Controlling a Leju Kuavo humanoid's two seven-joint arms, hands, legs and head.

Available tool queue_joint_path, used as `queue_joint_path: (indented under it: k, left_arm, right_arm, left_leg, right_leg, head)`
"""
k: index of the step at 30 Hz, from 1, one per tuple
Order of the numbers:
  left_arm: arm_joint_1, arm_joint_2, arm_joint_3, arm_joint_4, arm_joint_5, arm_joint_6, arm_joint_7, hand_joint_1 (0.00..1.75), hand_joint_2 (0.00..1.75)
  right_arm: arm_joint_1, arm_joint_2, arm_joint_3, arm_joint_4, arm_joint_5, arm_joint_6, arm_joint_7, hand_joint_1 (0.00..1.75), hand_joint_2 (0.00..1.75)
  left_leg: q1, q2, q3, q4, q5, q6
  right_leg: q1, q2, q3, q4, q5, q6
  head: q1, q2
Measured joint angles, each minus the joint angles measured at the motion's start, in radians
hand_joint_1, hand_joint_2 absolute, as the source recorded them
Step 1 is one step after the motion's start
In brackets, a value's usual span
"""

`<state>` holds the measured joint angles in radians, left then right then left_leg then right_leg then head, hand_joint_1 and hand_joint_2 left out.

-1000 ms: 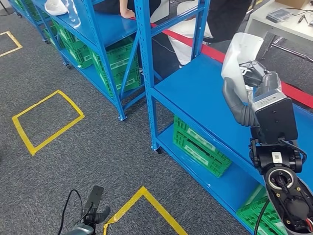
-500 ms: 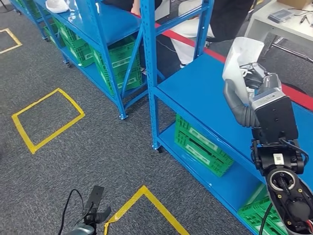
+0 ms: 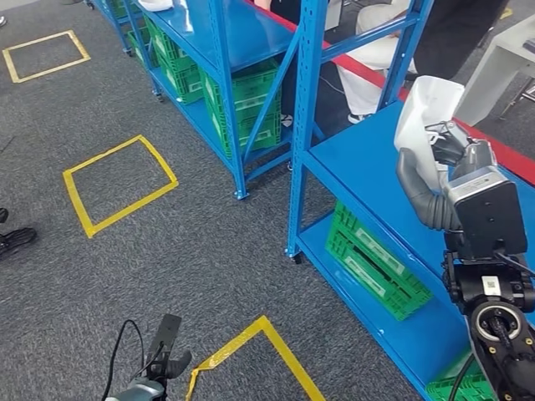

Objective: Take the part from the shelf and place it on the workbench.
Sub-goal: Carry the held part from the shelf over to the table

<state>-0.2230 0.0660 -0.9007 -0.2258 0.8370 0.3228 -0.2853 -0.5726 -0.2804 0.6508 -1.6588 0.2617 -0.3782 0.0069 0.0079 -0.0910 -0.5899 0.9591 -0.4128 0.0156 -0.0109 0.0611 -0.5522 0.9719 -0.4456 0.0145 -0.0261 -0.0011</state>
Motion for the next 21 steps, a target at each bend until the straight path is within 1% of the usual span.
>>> queue_joint_path:
  k: [1,2,3,4,5,6,7,8,9,10,11,12,13,14,15,16,17,18,19,20,21]
  left_arm:
    - [0.001,0.001,0.0,0.0,-0.001,0.0,0.0,0.0,1.75]
    - [0.003,0.001,0.0,0.0,-0.001,0.0,0.0,0.0,1.75]
    - [0.003,0.0,0.0,0.0,-0.002,0.0,0.001,0.0,1.75]
    - [0.003,0.0,0.0,0.0,-0.003,0.0,0.002,0.0,1.75]
    - [0.002,-0.001,0.0,0.0,-0.004,0.0,0.002,0.0,1.75]
    - [0.001,-0.001,0.0,0.0,-0.005,0.0,0.003,0.0,1.75]
    - [0.002,-0.001,0.0,0.0,-0.006,0.0,0.003,0.0,1.75]
    - [0.002,-0.001,0.0,0.0,-0.006,0.0,0.004,0.0,1.75]
    - [0.003,-0.001,0.0,0.0,-0.006,0.0,0.006,0.0,1.75]
    - [0.003,-0.001,0.0,0.0,-0.006,0.0,0.006,0.0,1.75]
    - [0.003,-0.001,0.0,0.0,-0.005,0.0,0.007,0.0,1.75]
    - [0.002,0.0,0.0,0.0,-0.005,0.0,0.008,0.0,1.75]
    - [0.001,0.0,0.0,0.0,-0.004,0.0,0.008,0.0,1.75]
    - [0.0,0.0,0.0,0.0,-0.003,0.0,0.008,0.0,1.75]
    - [0.0,-0.001,0.0,0.0,-0.002,0.0,0.008,0.0,1.75]
    - [0.002,-0.001,0.0,0.0,-0.002,0.0,0.008,0.0,1.75]
    - [0.004,-0.001,0.0,0.0,-0.001,0.001,0.007,0.0,1.75]
    - [0.006,-0.002,0.0,0.0,0.0,0.001,0.007,0.0,1.75]
    - [0.007,-0.003,0.0,0.0,0.0,0.001,0.007,0.0,1.75]
    - [0.009,-0.004,0.0,0.0,0.001,0.002,0.007,0.0,1.75]
    - [0.009,-0.004,0.0,0.0,0.002,0.002,0.007,0.0,1.75]
  right_arm:
    - [0.001,0.0,-0.001,-0.004,0.0,0.001,0.0,1.75,1.75]
    - [0.003,0.0,-0.002,-0.008,0.0,0.001,0.0,1.75,1.75]
    - [0.005,-0.001,-0.004,-0.013,0.0,0.001,-0.001,1.75,1.75]
    - [0.007,-0.001,-0.005,-0.018,0.0,0.001,-0.001,1.75,1.75]
    - [0.01,-0.002,-0.006,-0.022,0.0,0.002,-0.002,1.75,1.75]
    - [0.015,-0.002,-0.006,-0.026,0.001,0.002,-0.002,1.75,1.75]
    - [0.02,-0.003,-0.007,-0.028,0.001,0.002,-0.002,1.75,1.75]
    - [0.024,-0.004,-0.008,-0.03,0.001,0.003,-0.001,1.75,1.75]
    - [0.028,-0.004,-0.008,-0.033,0.001,0.003,-0.001,1.75,1.75]
    - [0.03,-0.005,-0.009,-0.036,0.001,0.003,-0.001,1.75,1.75]
    - [0.03,-0.005,-0.011,-0.04,0.001,0.003,-0.001,1.75,1.75]
    - [0.03,-0.006,-0.012,-0.044,0.001,0.003,-0.001,1.75,1.75]
    - [0.031,-0.007,-0.014,-0.048,0.001,0.003,-0.001,1.75,1.75]
    - [0.031,-0.008,-0.016,-0.052,0.002,0.004,-0.001,1.75,1.75]
    - [0.032,-0.008,-0.017,-0.055,0.002,0.005,-0.001,1.75,1.75]
    - [0.033,-0.009,-0.018,-0.058,0.004,0.006,-0.001,1.75,1.75]
    - [0.034,-0.011,-0.019,-0.063,0.006,0.006,-0.001,1.75,1.75]
    - [0.037,-0.013,-0.02,-0.069,0.009,0.006,0.0,1.75,1.75]
    - [0.041,-0.017,-0.021,-0.076,0.013,0.006,0.0,1.75,1.75]
    - [0.047,-0.02,-0.022,-0.083,0.017,0.006,0.0,1.75,1.75]
    - [0.055,-0.022,-0.023,-0.089,0.021,0.006,0.0,1.75,1.75]
  left_leg:
    - [0.002,-0.008,-0.002,-0.002,0.002,-0.006]
    - [0.002,-0.004,-0.004,0.002,-0.001,-0.011]
    - [0.001,0.011,-0.014,0.022,-0.013,-0.016]
    - [0.0,0.032,-0.034,0.065,-0.037,-0.022]
    - [0.002,0.056,-0.064,0.128,-0.068,-0.027]
    - [0.005,0.071,-0.101,0.2,-0.099,-0.033]
    - [0.007,0.078,-0.131,0.26,-0.119,-0.037]
    - [0.009,0.082,-0.148,0.289,-0.122,-0.041]
    - [0.01,0.085,-0.144,0.279,-0.107,-0.042]
    - [0.01,0.091,-0.119,0.227,-0.077,-0.042]
    - [0.01,0.107,-0.078,0.15,-0.041,-0.041]
    - [0.006,0.125,-0.04,0.076,-0.015,-0.037]
    - [0.003,0.138,-0.012,0.021,0.003,-0.031]
    - [-0.001,0.145,0.001,-0.006,0.008,-0.024]
    - [-0.005,0.139,0.001,-0.01,0.005,-0.017]
    - [-0.004,0.128,0.0,-0.011,0.006,-0.011]
    - [-0.003,0.119,0.001,-0.012,0.006,-0.005]
    - [-0.002,0.11,0.002,-0.015,0.007,0.0]
    - [0.0,0.101,0.004,-0.019,0.009,0.006]
    - [0.001,0.092,0.005,-0.02,0.01,0.01]
    - [0.0,0.082,0.005,-0.02,0.01,0.014]
  right_leg:
    - [-0.002,-0.01,0.002,-0.005,0.002,-0.001]
    - [-0.004,-0.019,0.006,-0.012,0.005,-0.003]
    - [-0.007,-0.03,0.011,-0.018,0.008,-0.006]
    - [-0.011,-0.041,0.015,-0.024,0.011,-0.009]
    - [-0.009,-0.052,0.017,-0.026,0.012,-0.01]
    - [-0.008,-0.062,0.017,-0.026,0.011,-0.012]
    - [-0.007,-0.073,0.017,-0.026,0.011,-0.012]
    - [-0.007,-0.083,0.017,-0.026,0.01,-0.012]
    - [-0.007,-0.093,0.017,-0.026,0.009,-0.012]
    - [-0.007,-0.102,0.019,-0.025,0.007,-0.01]
    - [-0.007,-0.11,0.021,-0.025,0.005,-0.007]
    - [-0.004,-0.118,0.023,-0.024,0.002,-0.003]
    - [-0.002,-0.125,0.025,-0.024,-0.001,0.002]
    - [0.0,-0.131,0.026,-0.023,-0.003,0.007]
    - [0.002,-0.138,0.028,-0.023,-0.005,0.012]
    - [0.002,-0.145,0.03,-0.024,-0.008,0.017]
    - [0.0,-0.144,0.032,-0.02,-0.014,0.023]
    - [-0.002,-0.133,0.028,-0.004,-0.028,0.027]
    - [-0.004,-0.116,0.015,0.033,-0.053,0.03]
    - [-0.006,-0.094,-0.01,0.092,-0.087,0.03]
    - [-0.006,-0.079,-0.043,0.166,-0.122,0.031]
  head:
    - [0.001,0.0]
    - [0.002,0.0]
    - [0.0,0.0]
    - [-0.003,0.0]
    - [-0.006,0.0]
    - [-0.01,0.0]
    - [-0.01,0.0]
    - [-0.011,0.0]
    - [-0.012,0.0]
    - [-0.013,0.0]
    - [-0.014,0.0]
    - [-0.015,0.0]
    - [-0.015,0.0]
    - [-0.015,0.0]
    - [-0.014,0.0]
    - [-0.012,0.0]
    - [-0.011,0.0]
    - [-0.01,0.0]
    - [-0.007,0.0]
    - [-0.005,0.0]
    - [-0.003,0.0]
